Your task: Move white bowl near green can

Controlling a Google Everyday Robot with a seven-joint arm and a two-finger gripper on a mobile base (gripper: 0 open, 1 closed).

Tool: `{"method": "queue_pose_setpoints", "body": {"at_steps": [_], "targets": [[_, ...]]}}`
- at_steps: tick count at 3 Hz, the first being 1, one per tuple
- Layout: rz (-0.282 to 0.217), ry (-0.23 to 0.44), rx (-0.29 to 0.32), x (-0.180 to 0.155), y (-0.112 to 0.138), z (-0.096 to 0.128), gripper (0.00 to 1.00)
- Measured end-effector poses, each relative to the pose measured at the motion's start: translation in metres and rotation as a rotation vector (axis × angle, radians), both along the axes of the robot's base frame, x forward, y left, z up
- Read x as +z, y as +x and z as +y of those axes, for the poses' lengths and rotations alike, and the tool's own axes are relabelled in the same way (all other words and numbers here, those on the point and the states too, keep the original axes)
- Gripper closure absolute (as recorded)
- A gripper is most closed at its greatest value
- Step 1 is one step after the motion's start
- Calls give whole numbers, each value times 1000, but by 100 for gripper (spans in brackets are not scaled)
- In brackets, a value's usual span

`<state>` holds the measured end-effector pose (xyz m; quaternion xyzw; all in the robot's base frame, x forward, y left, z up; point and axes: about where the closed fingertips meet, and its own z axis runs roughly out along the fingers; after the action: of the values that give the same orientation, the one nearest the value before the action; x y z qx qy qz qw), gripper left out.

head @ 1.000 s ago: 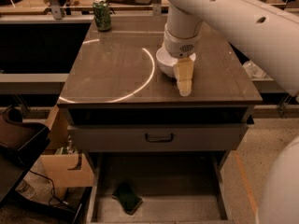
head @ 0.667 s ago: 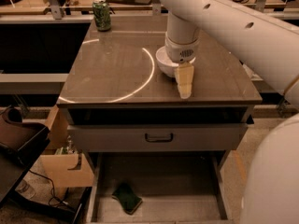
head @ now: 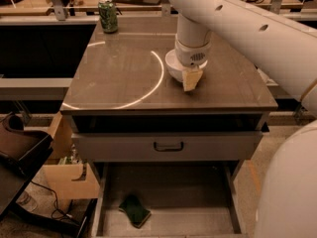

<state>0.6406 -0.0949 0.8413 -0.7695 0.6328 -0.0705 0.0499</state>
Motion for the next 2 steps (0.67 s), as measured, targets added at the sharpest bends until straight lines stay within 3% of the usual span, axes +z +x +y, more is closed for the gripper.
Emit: {"method": "queue_pose_setpoints", "body": {"at_steps": [1, 2], "targets": [[-1, 1, 0, 0, 1, 0, 87], [-2, 1, 0, 3, 1, 0, 100]]}}
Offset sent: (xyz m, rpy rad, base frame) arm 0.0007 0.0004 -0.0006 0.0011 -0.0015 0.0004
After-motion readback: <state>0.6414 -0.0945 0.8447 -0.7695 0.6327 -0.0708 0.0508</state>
